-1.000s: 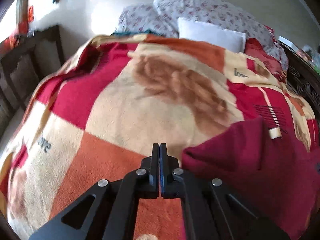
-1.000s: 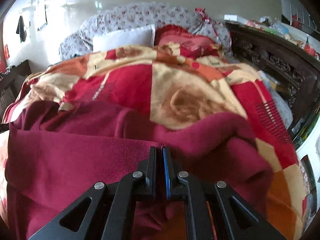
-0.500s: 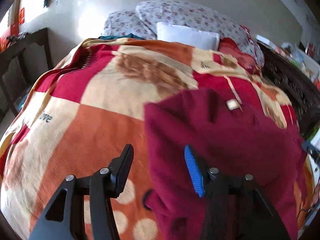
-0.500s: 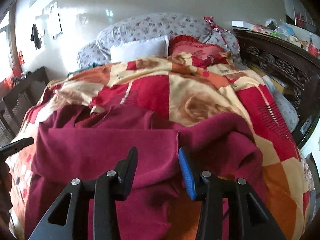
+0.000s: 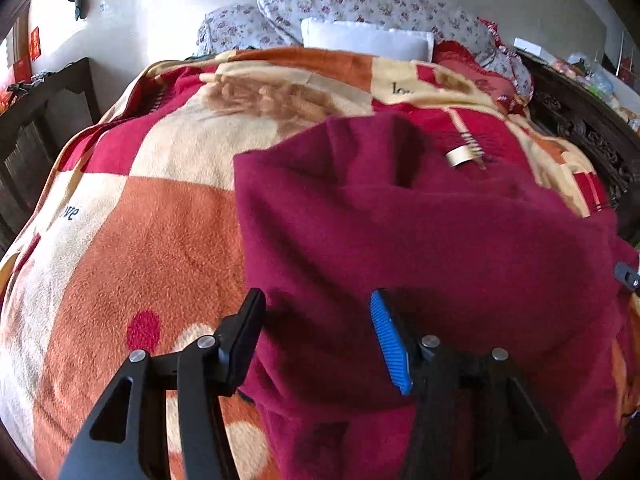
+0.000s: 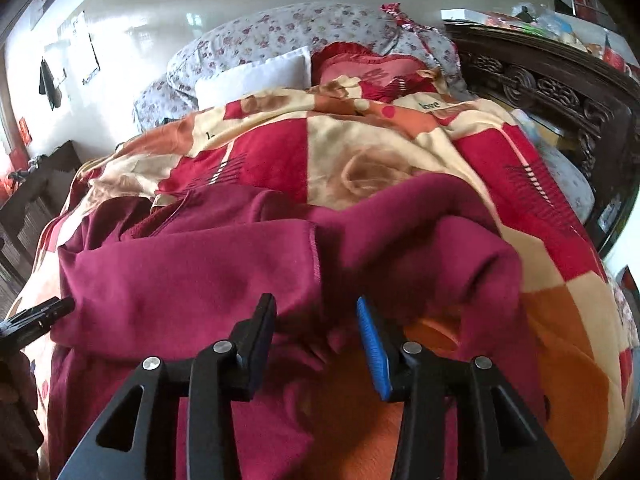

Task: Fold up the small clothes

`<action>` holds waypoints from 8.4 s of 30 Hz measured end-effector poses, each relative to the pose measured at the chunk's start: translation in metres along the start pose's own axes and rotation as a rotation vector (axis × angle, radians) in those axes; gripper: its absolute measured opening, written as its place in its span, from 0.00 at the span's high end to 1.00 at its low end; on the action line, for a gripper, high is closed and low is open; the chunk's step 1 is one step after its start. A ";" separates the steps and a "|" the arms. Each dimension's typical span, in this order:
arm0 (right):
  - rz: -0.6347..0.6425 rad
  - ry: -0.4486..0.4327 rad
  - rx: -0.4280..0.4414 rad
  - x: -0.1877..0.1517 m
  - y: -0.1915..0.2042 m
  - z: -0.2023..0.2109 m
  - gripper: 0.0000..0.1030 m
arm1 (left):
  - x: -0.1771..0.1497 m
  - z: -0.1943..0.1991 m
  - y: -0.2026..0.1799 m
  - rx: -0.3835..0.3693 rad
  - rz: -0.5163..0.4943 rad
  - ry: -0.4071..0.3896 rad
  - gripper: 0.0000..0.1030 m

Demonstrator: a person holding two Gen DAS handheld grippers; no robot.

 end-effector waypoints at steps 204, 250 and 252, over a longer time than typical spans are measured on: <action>0.087 0.109 0.094 -0.074 0.066 0.097 0.33 | -0.147 0.104 -0.048 -0.316 0.155 0.123 0.33; 0.086 0.154 0.120 -0.096 0.090 0.102 0.33 | -0.182 0.118 -0.054 -0.447 0.252 0.179 0.32; 0.087 0.155 0.120 -0.095 0.092 0.102 0.33 | -0.182 0.119 -0.053 -0.445 0.255 0.177 0.32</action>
Point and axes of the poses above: each gripper's, at about its wrist camera, not at the fingertips, and z roughly against the way its jaws point, y to its left, x to its top, the point moved 9 cm from there along -z, roughly the way its jaws point, and after that the axes turned 3 degrees about z, right-handed, at the moved point
